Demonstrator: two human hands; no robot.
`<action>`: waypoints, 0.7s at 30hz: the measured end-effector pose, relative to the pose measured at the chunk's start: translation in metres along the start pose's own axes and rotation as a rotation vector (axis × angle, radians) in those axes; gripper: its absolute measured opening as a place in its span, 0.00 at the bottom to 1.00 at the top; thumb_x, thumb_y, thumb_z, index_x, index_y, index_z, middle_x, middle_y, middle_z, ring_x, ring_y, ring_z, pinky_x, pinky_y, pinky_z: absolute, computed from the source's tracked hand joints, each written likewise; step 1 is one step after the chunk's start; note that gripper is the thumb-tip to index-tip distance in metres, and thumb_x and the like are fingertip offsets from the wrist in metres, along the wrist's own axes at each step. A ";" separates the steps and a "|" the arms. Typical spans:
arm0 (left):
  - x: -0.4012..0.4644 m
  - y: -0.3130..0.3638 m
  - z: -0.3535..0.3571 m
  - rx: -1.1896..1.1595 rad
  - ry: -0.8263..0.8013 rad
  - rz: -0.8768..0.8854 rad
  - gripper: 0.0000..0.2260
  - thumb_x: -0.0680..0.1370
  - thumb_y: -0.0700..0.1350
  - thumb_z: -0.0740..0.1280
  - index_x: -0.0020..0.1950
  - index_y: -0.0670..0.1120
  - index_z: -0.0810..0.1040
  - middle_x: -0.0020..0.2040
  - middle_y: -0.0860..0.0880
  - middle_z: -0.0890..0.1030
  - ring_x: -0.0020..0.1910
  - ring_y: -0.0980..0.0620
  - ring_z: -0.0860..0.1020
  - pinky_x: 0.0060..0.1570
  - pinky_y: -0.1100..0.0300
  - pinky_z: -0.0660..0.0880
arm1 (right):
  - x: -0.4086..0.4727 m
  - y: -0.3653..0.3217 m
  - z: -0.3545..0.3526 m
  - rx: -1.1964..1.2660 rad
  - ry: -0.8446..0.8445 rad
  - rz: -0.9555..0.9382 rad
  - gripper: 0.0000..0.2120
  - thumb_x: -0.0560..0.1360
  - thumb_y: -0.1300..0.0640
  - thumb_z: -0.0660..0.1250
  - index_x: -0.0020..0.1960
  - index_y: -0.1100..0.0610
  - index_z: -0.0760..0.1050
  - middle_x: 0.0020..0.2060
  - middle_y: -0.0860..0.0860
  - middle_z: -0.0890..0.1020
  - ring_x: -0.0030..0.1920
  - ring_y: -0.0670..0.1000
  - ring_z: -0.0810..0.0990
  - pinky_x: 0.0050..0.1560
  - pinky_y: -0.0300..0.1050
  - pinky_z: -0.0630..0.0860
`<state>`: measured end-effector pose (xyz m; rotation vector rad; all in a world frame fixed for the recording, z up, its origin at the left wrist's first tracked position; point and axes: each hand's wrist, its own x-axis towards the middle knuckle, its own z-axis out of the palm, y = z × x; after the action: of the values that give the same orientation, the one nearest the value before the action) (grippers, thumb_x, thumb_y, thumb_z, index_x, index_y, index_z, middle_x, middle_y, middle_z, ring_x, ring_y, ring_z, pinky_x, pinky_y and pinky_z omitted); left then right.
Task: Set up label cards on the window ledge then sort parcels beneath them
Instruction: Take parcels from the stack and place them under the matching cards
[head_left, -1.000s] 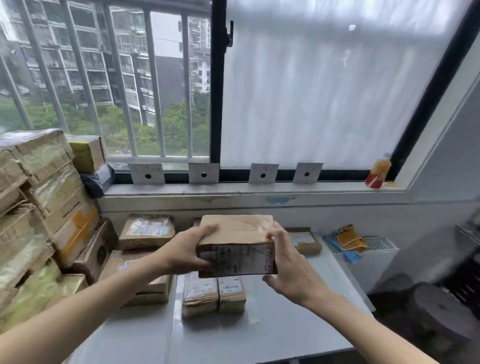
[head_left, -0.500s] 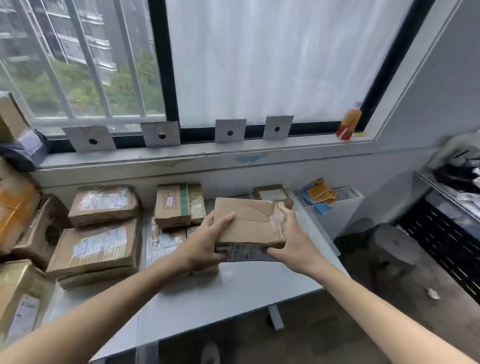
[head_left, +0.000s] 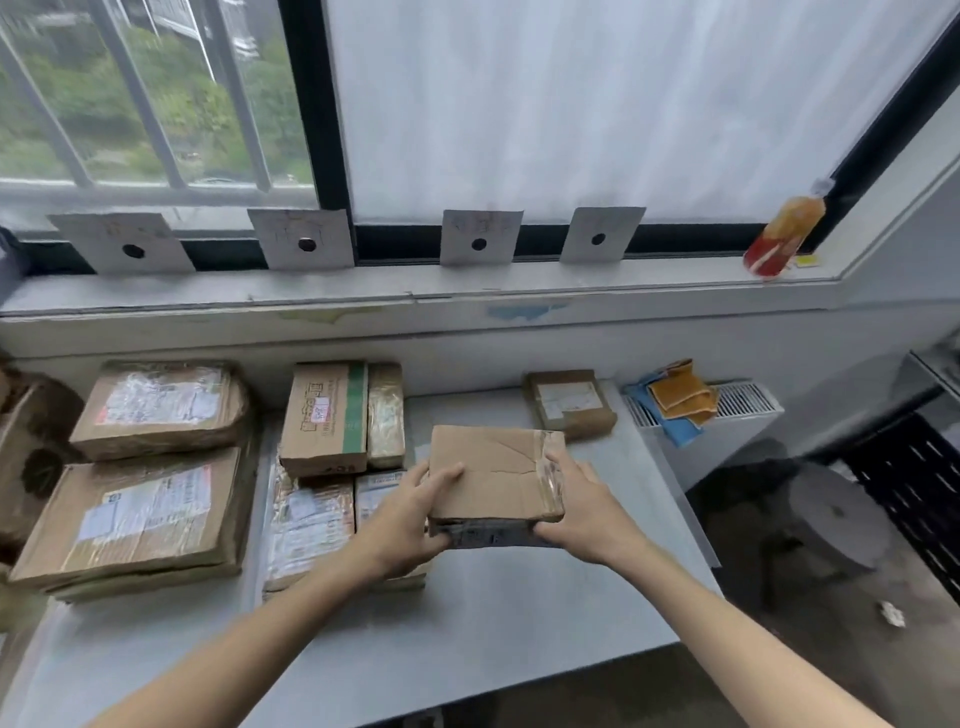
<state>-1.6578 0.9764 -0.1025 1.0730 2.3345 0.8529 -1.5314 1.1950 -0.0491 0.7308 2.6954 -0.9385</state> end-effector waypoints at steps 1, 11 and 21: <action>0.006 -0.001 0.004 -0.003 -0.001 -0.013 0.37 0.72 0.43 0.73 0.78 0.52 0.62 0.74 0.48 0.63 0.71 0.49 0.66 0.69 0.64 0.65 | 0.007 0.004 0.000 -0.019 -0.003 0.011 0.51 0.68 0.52 0.76 0.81 0.48 0.48 0.69 0.53 0.67 0.67 0.57 0.72 0.64 0.48 0.73; 0.066 -0.010 0.026 -0.058 0.037 -0.233 0.34 0.74 0.38 0.70 0.77 0.53 0.63 0.75 0.46 0.59 0.67 0.43 0.71 0.65 0.52 0.73 | 0.097 0.029 0.011 0.016 -0.060 0.018 0.45 0.68 0.58 0.76 0.79 0.51 0.58 0.74 0.53 0.63 0.71 0.59 0.66 0.70 0.50 0.67; 0.118 -0.030 0.025 0.012 0.138 -0.406 0.32 0.75 0.34 0.68 0.76 0.52 0.64 0.74 0.45 0.61 0.69 0.42 0.69 0.67 0.56 0.68 | 0.192 0.036 0.023 0.002 -0.121 -0.113 0.44 0.68 0.59 0.76 0.78 0.54 0.58 0.73 0.56 0.64 0.70 0.60 0.66 0.72 0.52 0.66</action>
<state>-1.7299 1.0622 -0.1556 0.5246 2.5466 0.7743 -1.6773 1.2795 -0.1501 0.5089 2.6523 -0.9774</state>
